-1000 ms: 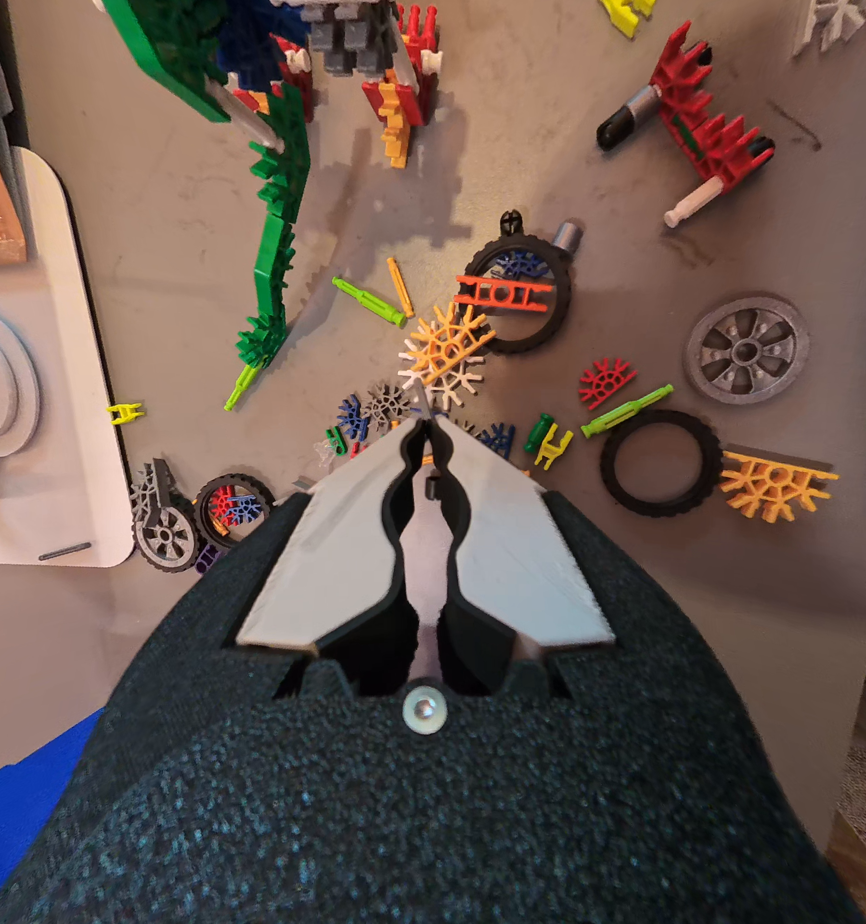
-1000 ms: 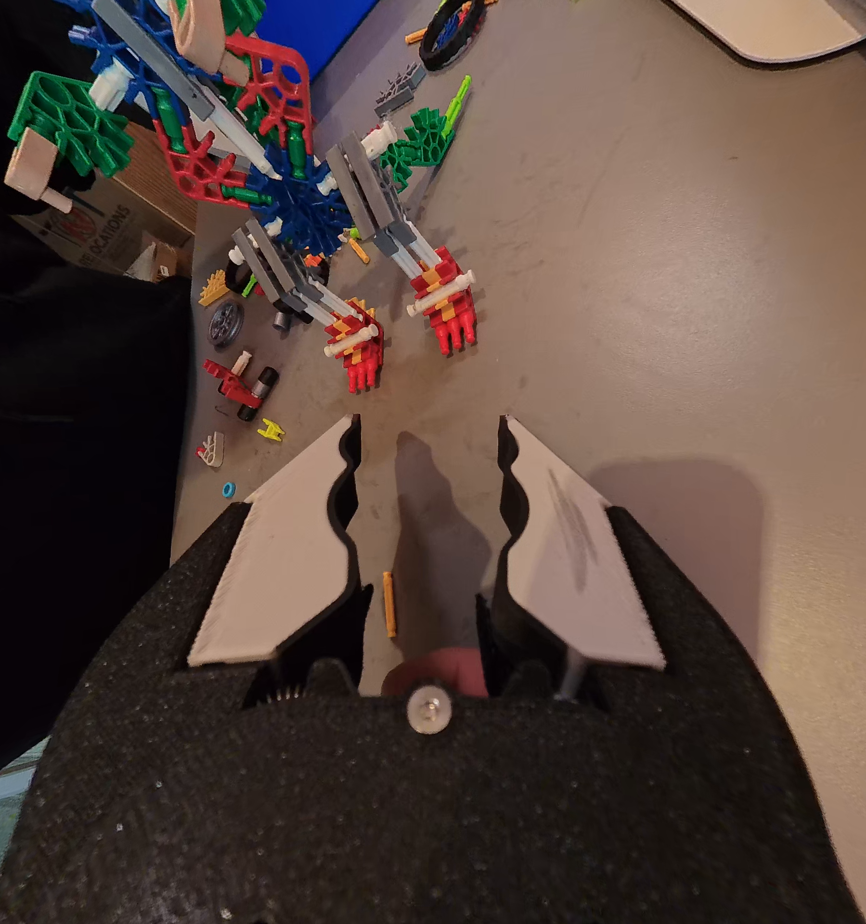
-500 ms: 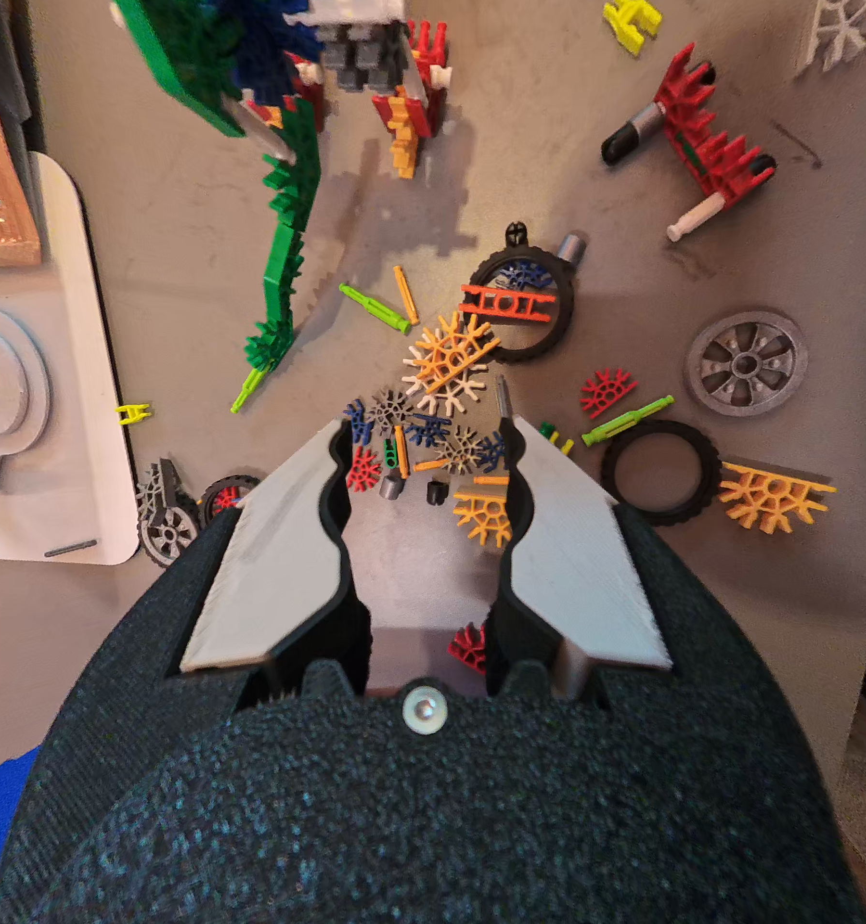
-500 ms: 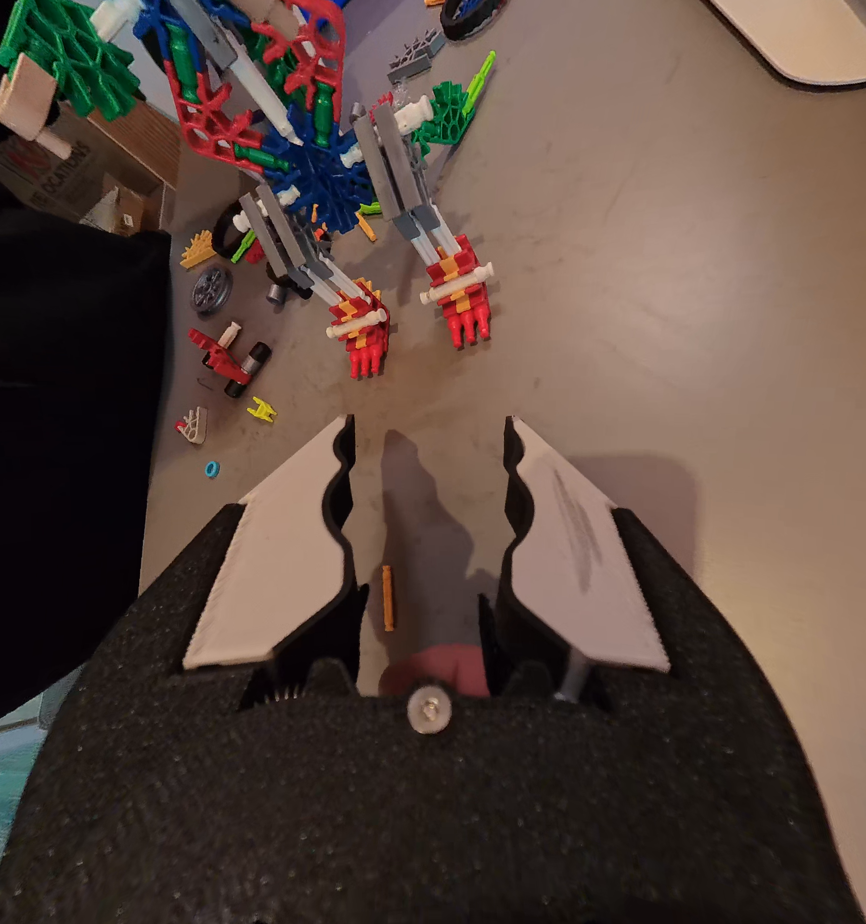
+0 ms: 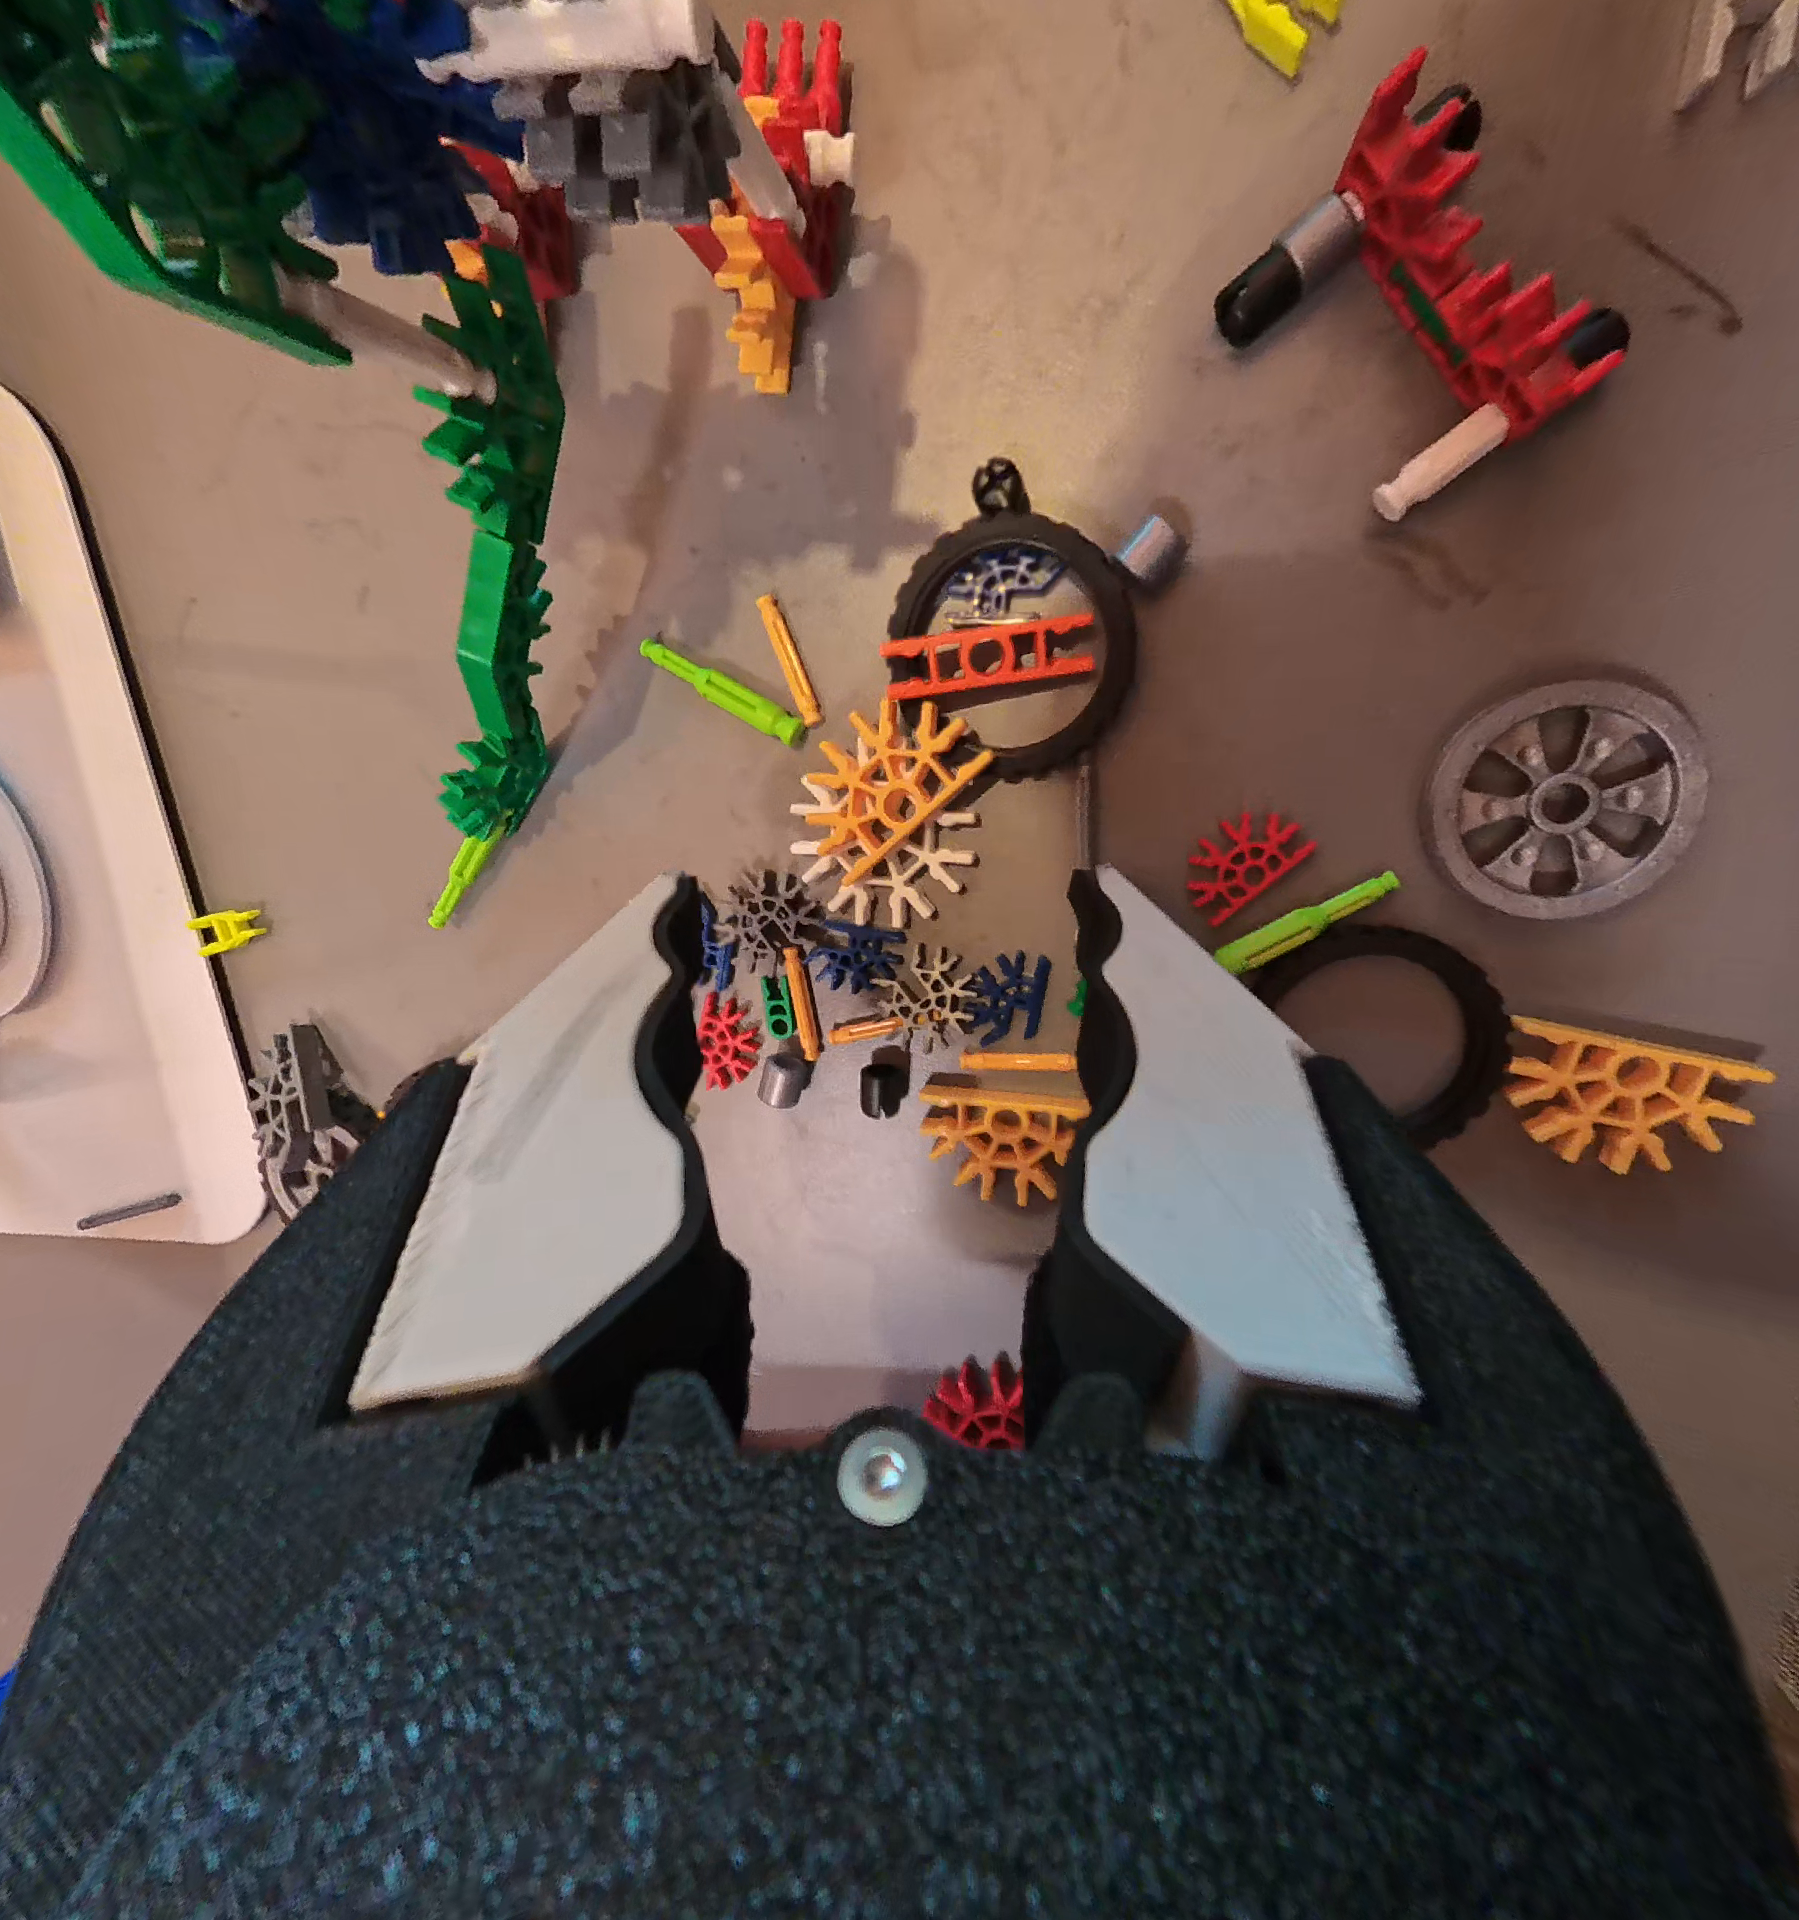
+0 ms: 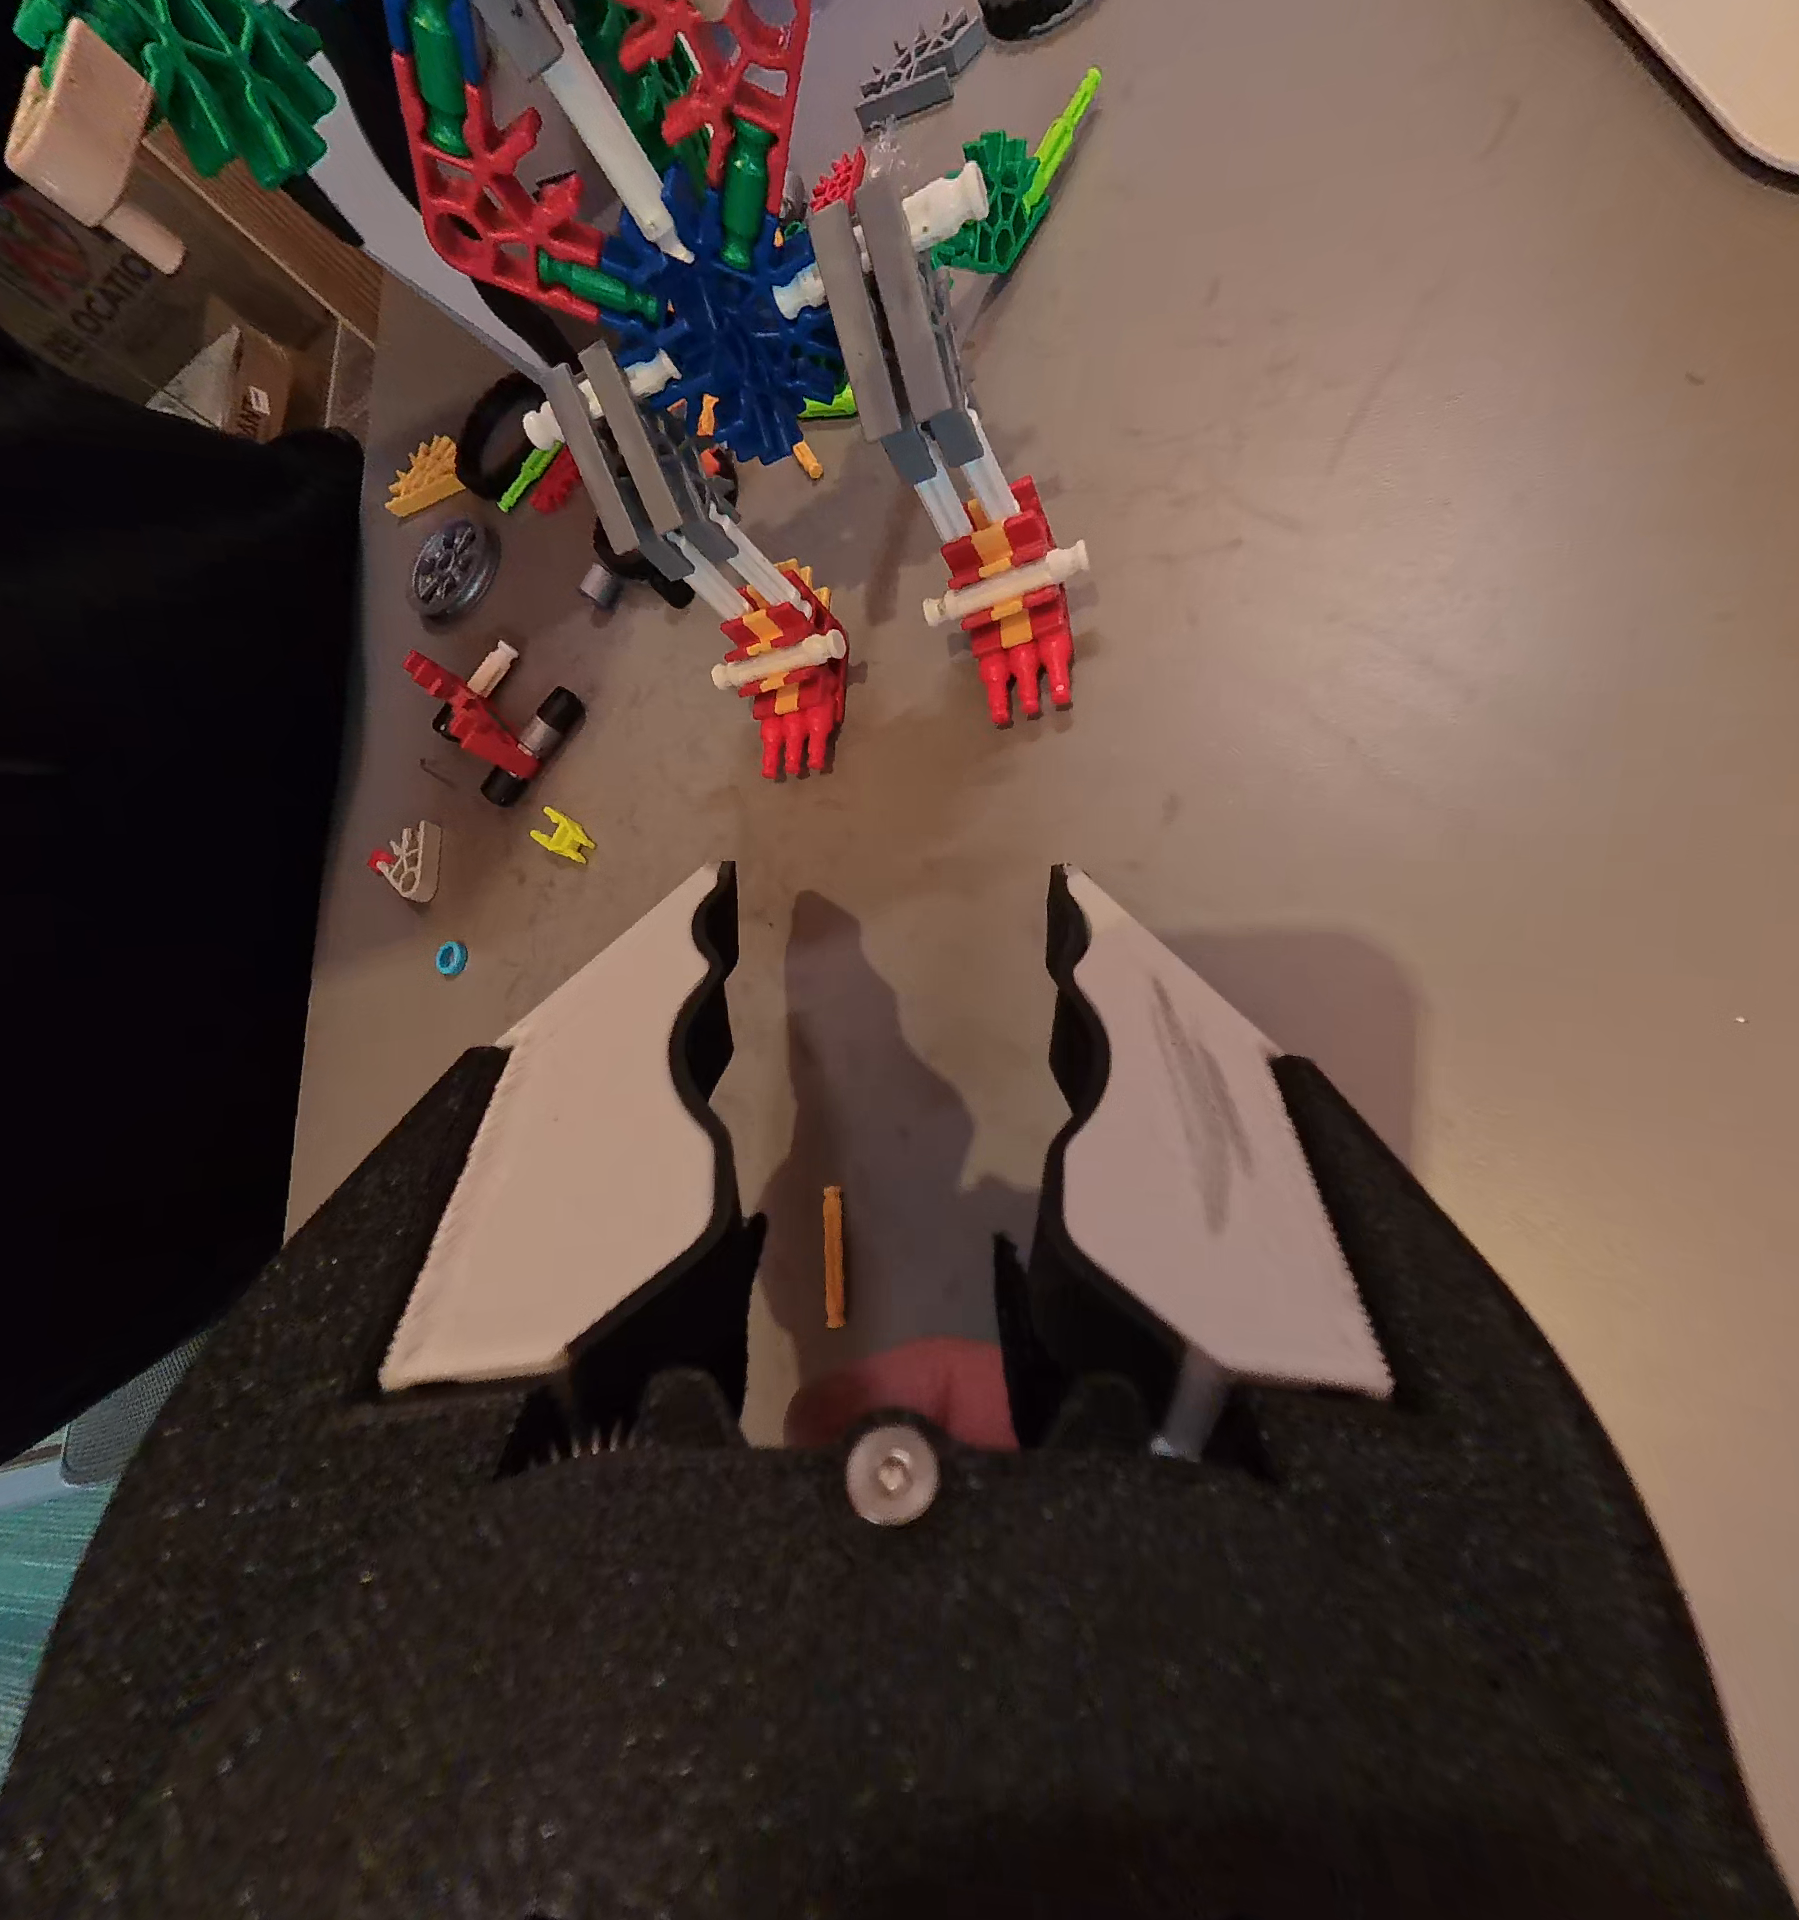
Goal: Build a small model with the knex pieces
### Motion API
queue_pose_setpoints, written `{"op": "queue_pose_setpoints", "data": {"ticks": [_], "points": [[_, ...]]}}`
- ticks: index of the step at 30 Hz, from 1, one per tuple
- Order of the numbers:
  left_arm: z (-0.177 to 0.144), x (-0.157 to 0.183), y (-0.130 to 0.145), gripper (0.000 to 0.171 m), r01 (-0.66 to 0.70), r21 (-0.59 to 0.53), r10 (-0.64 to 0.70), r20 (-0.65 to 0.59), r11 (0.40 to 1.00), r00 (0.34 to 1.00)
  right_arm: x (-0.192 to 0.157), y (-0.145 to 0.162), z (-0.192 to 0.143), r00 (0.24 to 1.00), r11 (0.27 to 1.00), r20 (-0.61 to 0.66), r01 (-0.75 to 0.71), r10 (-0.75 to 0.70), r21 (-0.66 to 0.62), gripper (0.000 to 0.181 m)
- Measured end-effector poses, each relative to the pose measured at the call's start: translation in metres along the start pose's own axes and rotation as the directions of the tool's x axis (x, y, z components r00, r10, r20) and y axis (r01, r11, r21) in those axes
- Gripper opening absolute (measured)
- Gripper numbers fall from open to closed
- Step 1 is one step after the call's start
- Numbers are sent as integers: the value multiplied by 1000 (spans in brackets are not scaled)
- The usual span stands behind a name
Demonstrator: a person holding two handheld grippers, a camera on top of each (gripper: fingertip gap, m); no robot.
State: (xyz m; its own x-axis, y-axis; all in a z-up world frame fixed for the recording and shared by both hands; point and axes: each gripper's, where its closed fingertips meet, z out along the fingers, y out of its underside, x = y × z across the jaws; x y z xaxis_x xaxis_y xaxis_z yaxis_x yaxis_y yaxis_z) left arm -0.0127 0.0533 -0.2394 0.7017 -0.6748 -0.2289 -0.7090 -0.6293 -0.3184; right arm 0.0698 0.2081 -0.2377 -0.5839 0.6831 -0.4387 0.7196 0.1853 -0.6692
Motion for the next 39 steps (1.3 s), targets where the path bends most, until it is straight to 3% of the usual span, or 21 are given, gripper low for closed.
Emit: {"op": "queue_pose_setpoints", "data": {"ticks": [9, 13, 18, 25, 31, 39], "points": [[-10, -24, -18, 74, 100, 136, -110, 68, 986, 992, -1, 0, 1, 1000, 1000, 2, -1, 1, 1, 59], [-15, -26, -26, 82, 160, 199, -170, 33, 967, 985, -1, 0, 1, 1000, 1000, 2, 0, 0, 1, 59], [-14, -47, -1, 43, 138, 89, -150, 153, 986, 977, -2, 0, 2, 1000, 1000, 3, 1, -1, 0, 59], [-4, -48, 19, 19, 116, -45, -110, 113, 992, 987, -2, -1, 2, 1000, 1000, 2, 2, -2, -1, 59], [7, -39, 19, 16, 75, -40, -75, 0, 996, 997, -3, -1, 3, 1000, 1000, 1, 5, -5, -2, 60], [15, -46, 21, 13, 123, -30, -124, -23, 992, 992, -4, -1, 4, 1000, 1000, 5, 5, -5, 0, 60]]}}
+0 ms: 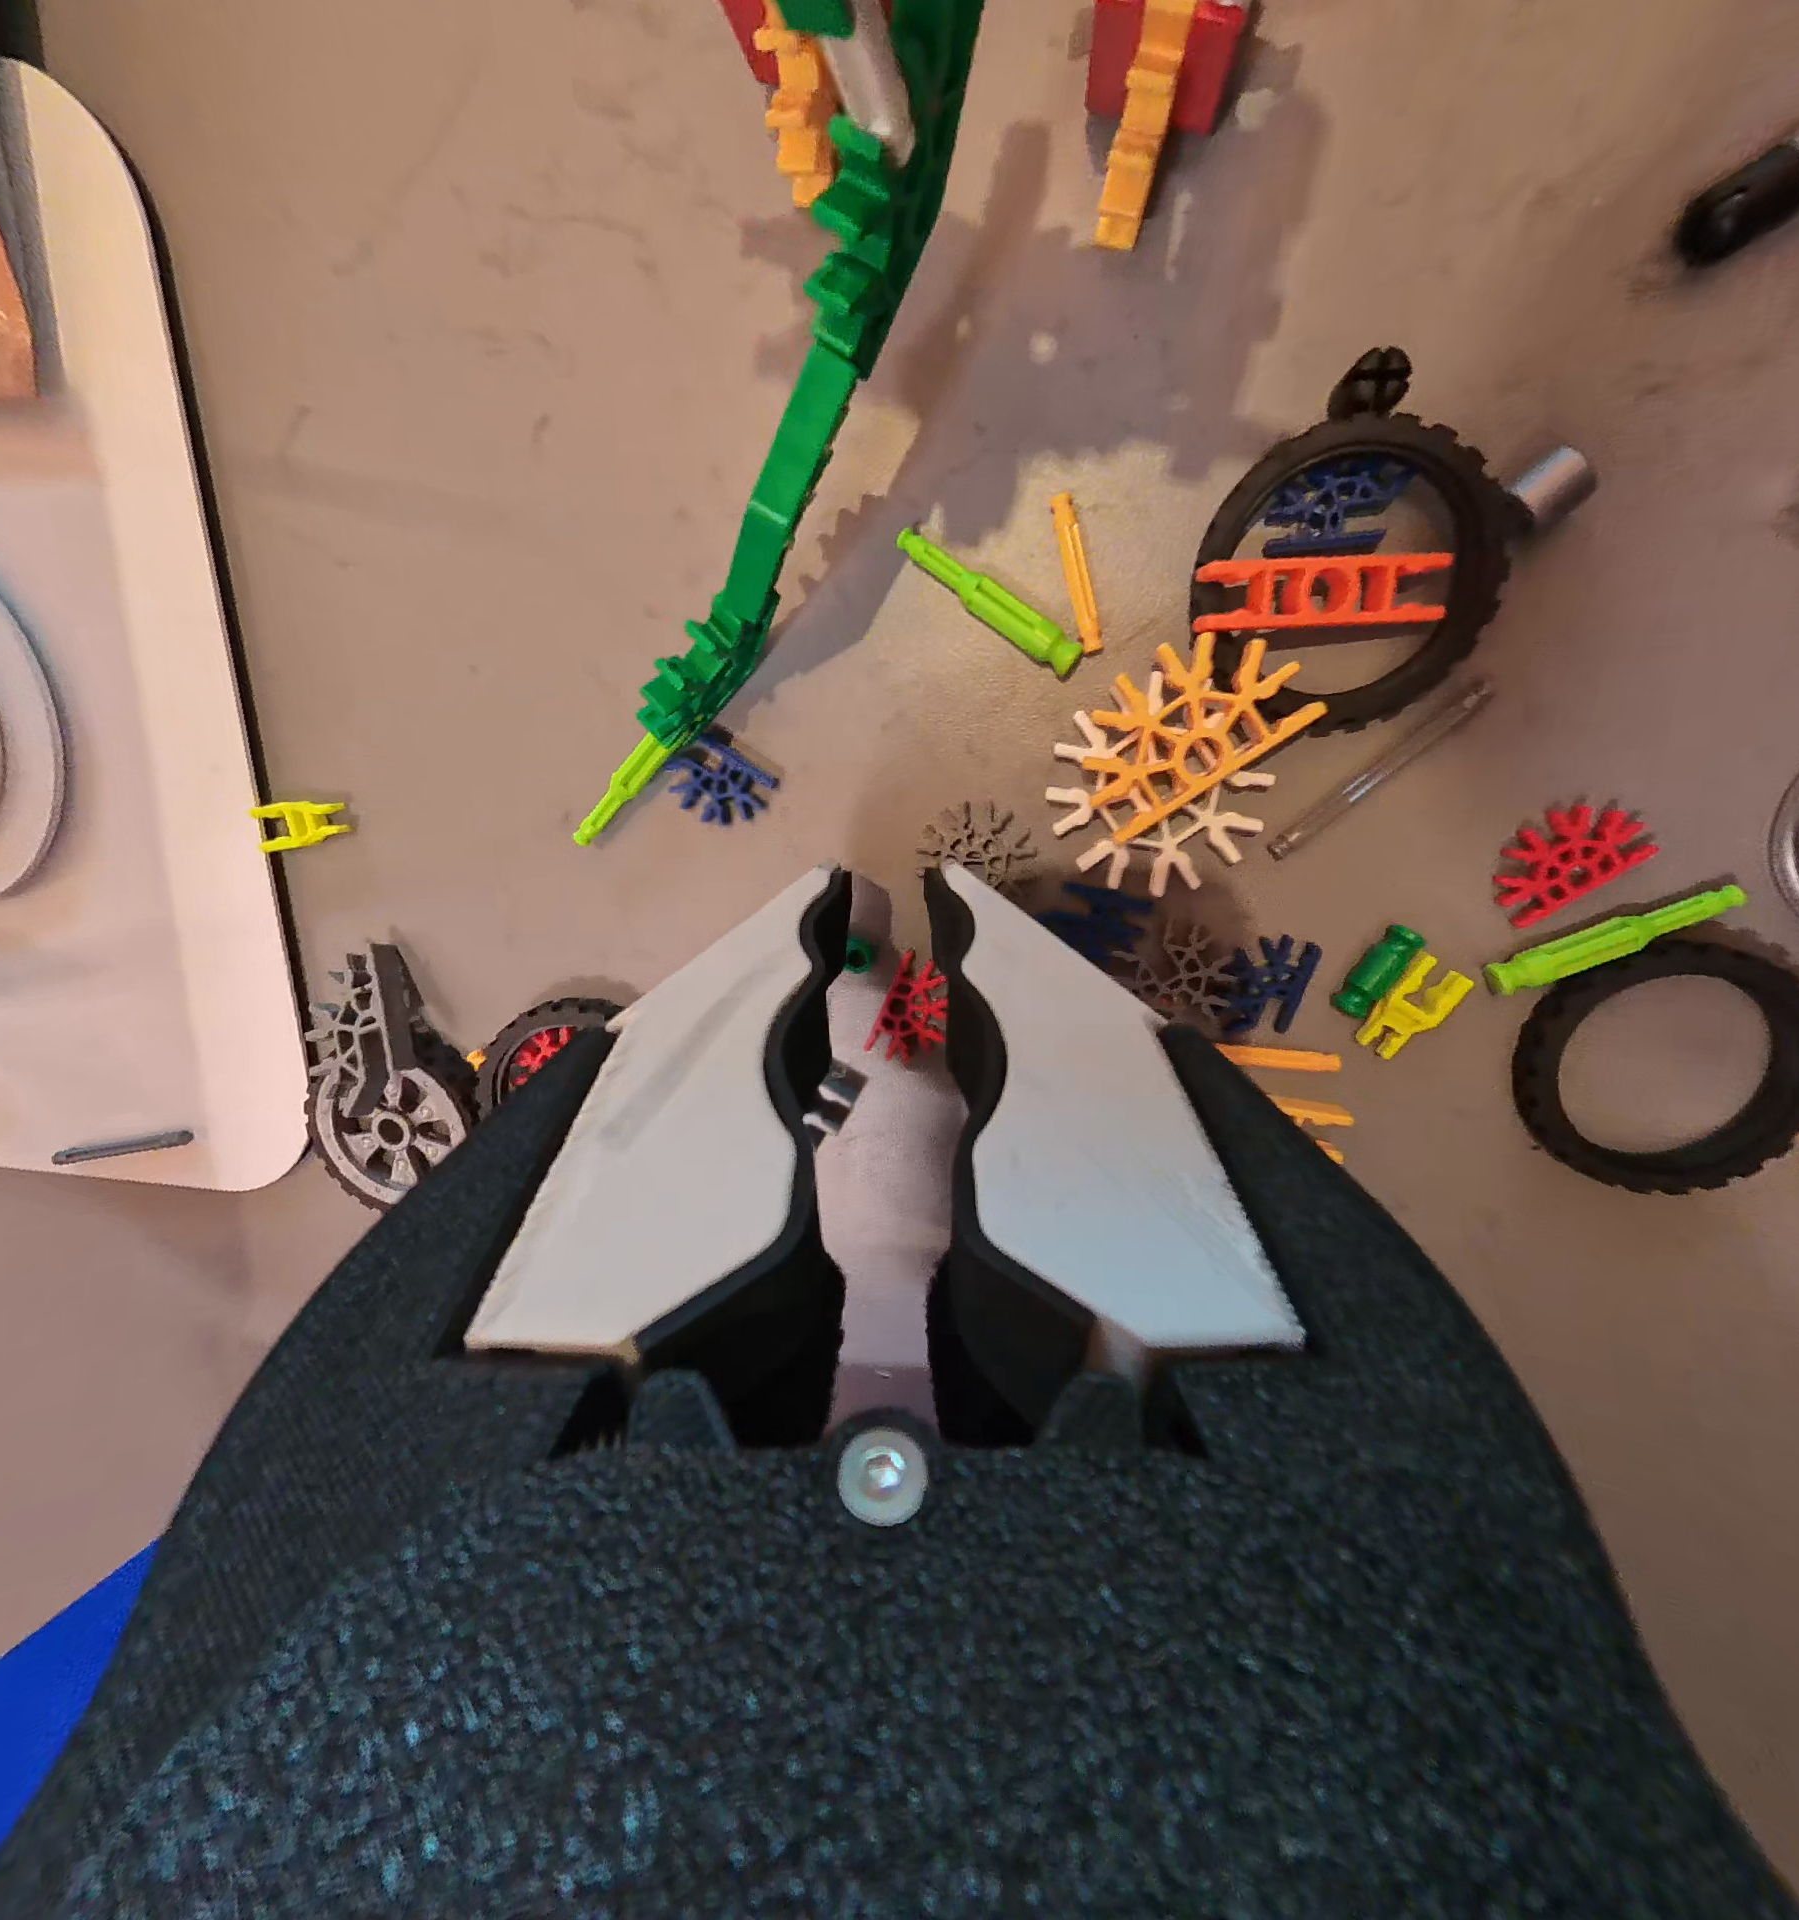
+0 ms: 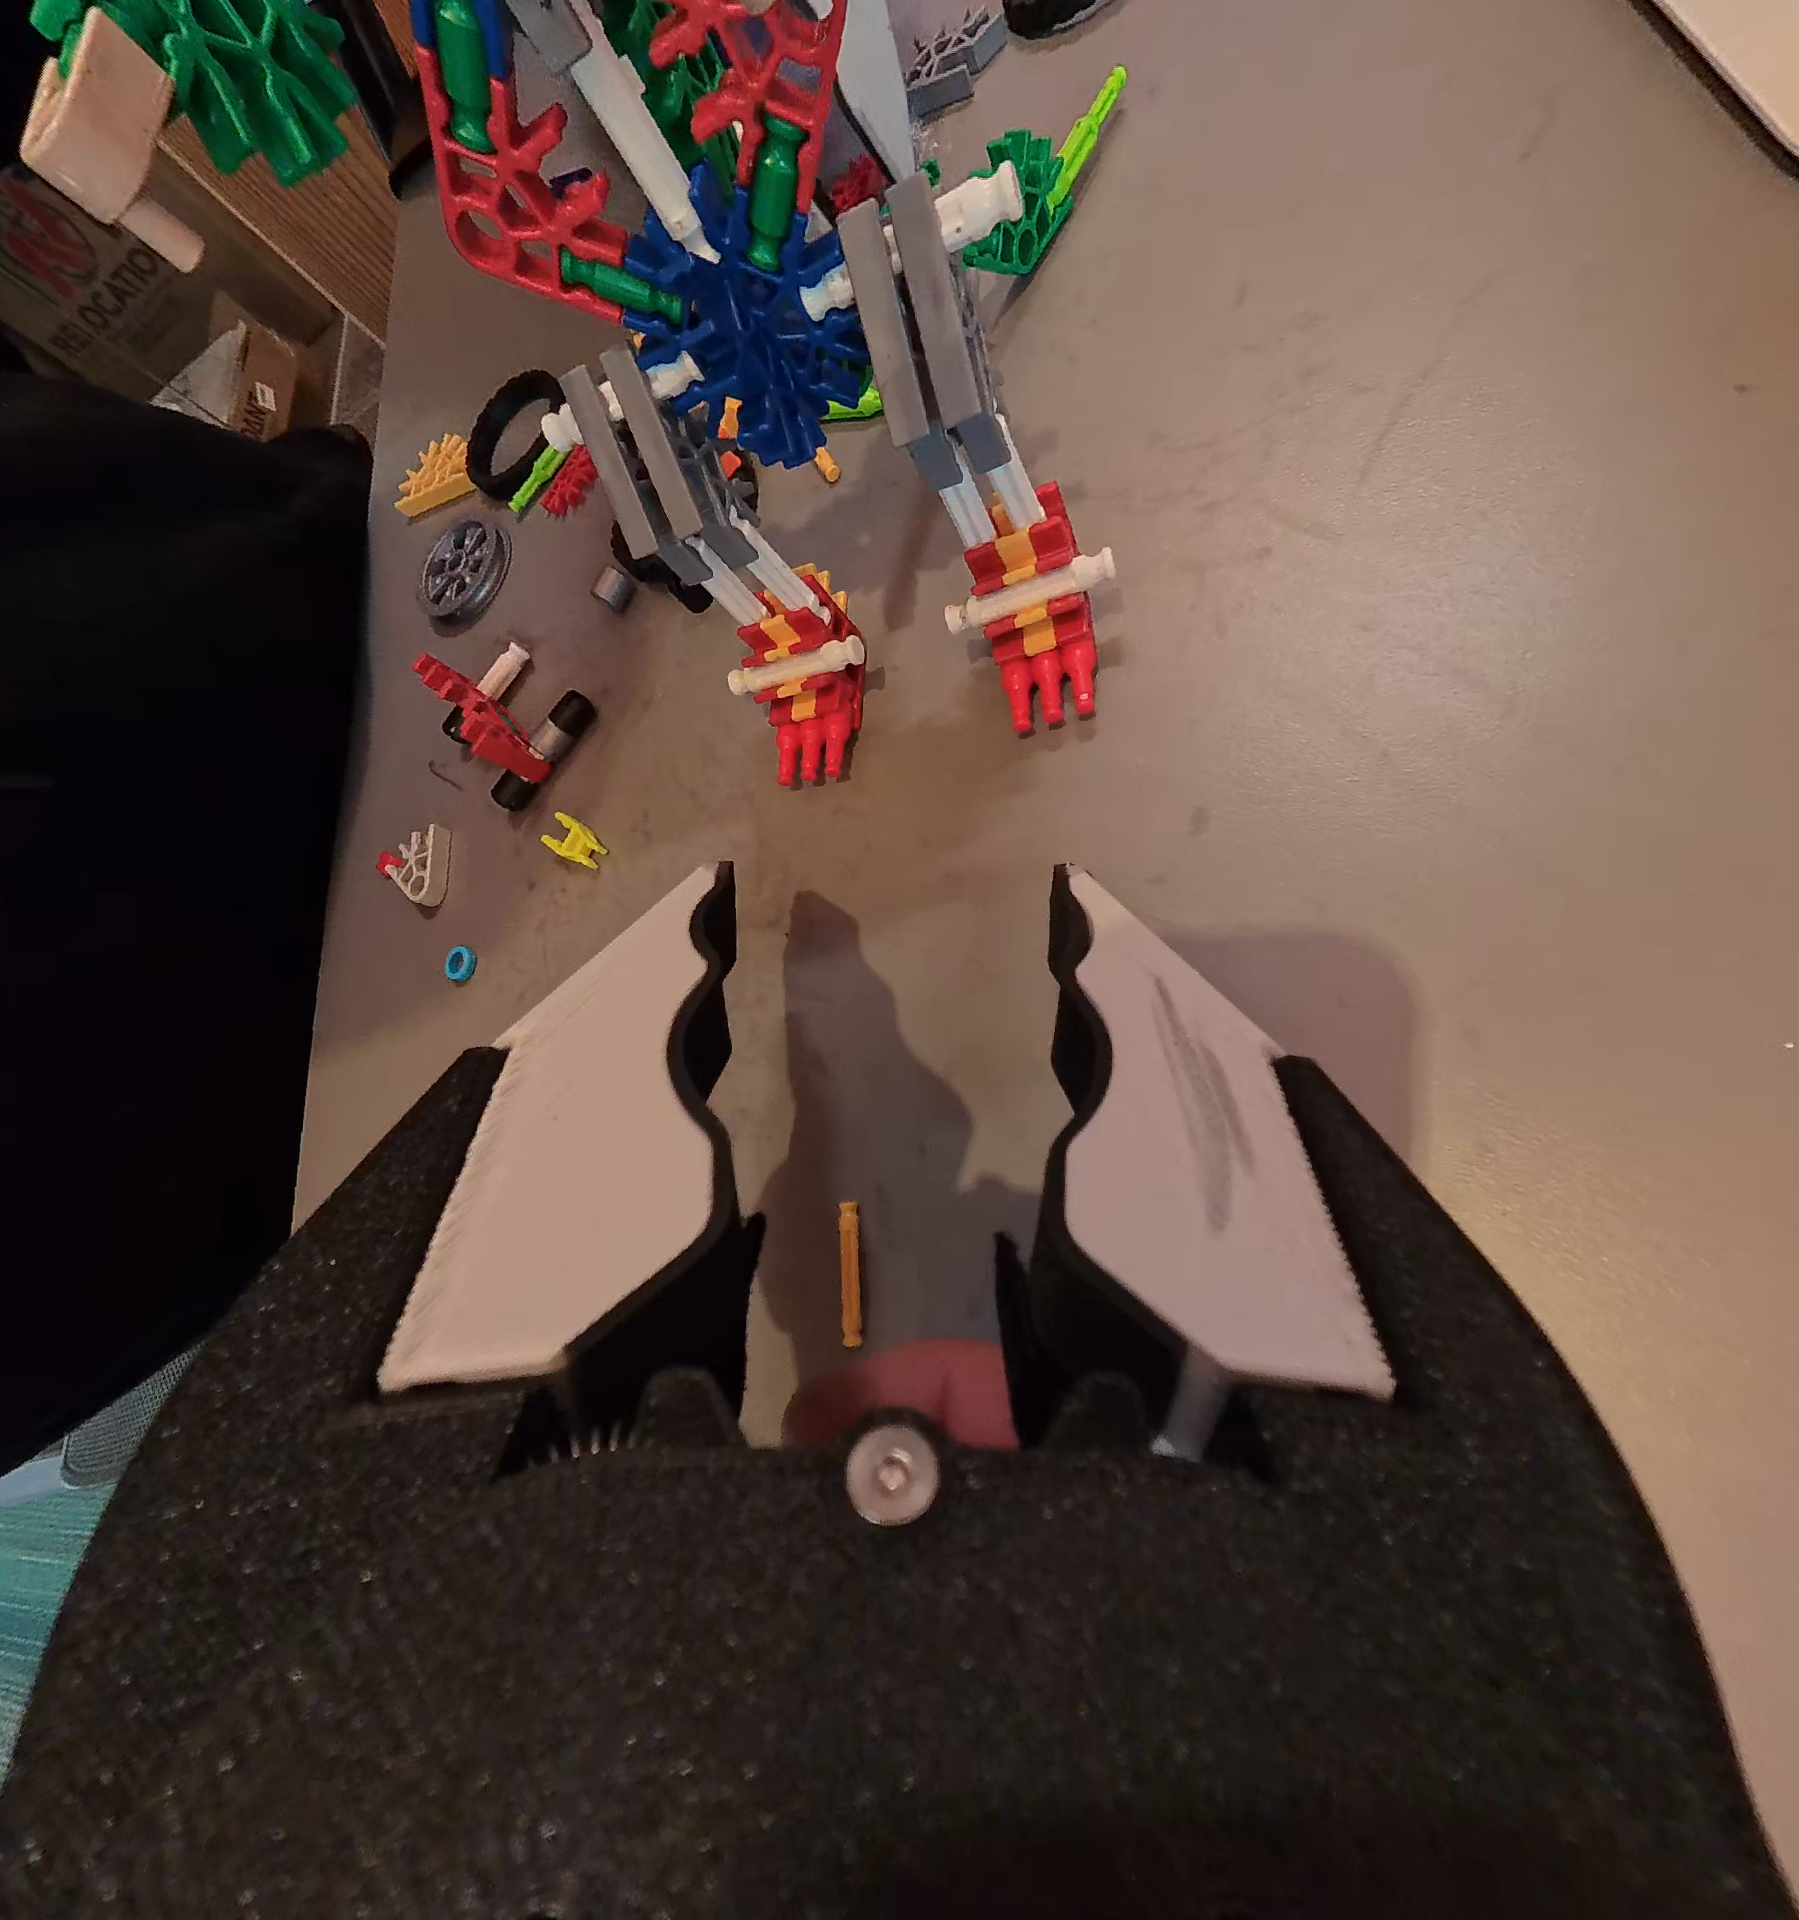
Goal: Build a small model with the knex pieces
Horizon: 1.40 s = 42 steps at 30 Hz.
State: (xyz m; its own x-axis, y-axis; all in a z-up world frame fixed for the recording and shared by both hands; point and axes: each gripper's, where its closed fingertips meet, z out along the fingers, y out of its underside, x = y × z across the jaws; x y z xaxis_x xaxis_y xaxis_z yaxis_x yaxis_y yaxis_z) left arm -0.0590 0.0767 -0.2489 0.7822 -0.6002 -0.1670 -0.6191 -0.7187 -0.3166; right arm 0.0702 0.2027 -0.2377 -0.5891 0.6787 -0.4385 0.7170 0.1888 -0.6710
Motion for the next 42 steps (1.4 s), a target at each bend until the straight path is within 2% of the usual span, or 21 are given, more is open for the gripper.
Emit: {"op": "queue_pose_setpoints", "data": {"ticks": [4, 9, 16, 22, 25, 38, 42], "points": [[-2, -10, -2, 14, 22, 17, -23, 44, 1000, 999, 0, 0, 0, 1000, 1000, 2, 0, 0, 0, 60], [-5, -21, -10, 20, 126, 59, -129, 49, 990, 990, 0, 0, 0, 1000, 1000, 2, 1, -1, -1, 60], [9, -25, -12, 25, 218, 33, -219, 44, 975, 975, -1, 0, 1, 1000, 1000, 2, 4, -4, -2, 60], [13, -28, -14, 22, 264, 35, -265, 50, 964, 963, -2, 0, 2, 1000, 1000, 3, 5, -5, -2, 60], [14, -27, -16, 15, 274, 53, -277, 57, 960, 959, -2, 0, 2, 1000, 1000, 2, 8, -8, -5, 60], [13, -22, -17, 13, 223, 55, -228, 101, 973, 969, -5, 0, 5, 1000, 1000, -2, 27, -27, -17, 60], [4, -18, -17, 0, 201, 63, -208, 126, 978, 970, -6, 0, 5, 999, 999, -7, 39, -39, -25, 60]]}}
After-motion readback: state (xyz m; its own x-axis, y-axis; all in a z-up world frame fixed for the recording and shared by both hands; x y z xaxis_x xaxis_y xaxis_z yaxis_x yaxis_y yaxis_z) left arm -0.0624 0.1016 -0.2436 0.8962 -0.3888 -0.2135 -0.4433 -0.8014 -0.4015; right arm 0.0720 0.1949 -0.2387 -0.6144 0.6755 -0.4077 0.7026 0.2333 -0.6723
